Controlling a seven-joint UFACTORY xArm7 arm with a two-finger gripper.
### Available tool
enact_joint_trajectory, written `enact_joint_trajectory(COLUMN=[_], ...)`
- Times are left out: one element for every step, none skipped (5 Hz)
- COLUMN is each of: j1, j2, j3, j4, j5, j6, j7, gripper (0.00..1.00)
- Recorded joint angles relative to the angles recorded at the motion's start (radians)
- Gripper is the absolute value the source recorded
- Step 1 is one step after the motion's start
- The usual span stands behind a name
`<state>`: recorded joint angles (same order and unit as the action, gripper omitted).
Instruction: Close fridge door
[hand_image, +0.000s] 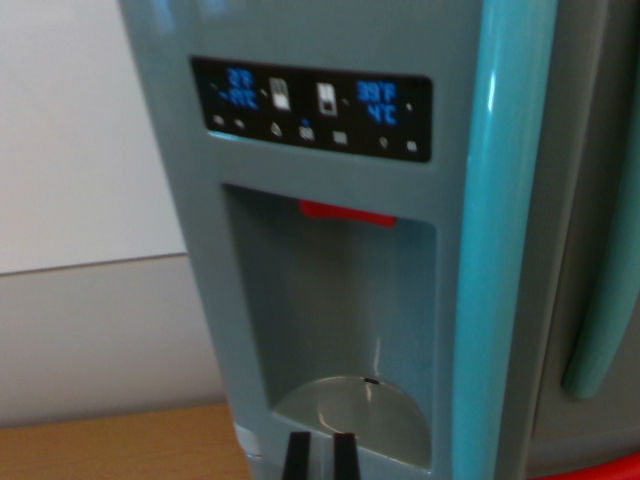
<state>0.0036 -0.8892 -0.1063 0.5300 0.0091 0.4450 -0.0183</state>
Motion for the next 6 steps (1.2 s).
enact_joint_trajectory(j1=[0.0, 0.0, 0.0, 0.0, 0.0, 0.0], j2=[0.047, 0.047, 0.1, 0.1, 0.154, 0.154], j3=[-0.005, -0.005, -0.014, -0.014, -0.018, -0.018], j4=[0.02, 0.02, 0.055, 0.055, 0.088, 0.088], j5=[0.0, 0.0, 0.0, 0.0, 0.0, 0.0], j6=[0.0, 0.0, 0.0, 0.0, -0.001, -0.001], j7=[0.0, 0.0, 0.0, 0.0, 0.0, 0.0], gripper=[1.0, 1.0, 1.0, 1.0, 1.0, 1.0])
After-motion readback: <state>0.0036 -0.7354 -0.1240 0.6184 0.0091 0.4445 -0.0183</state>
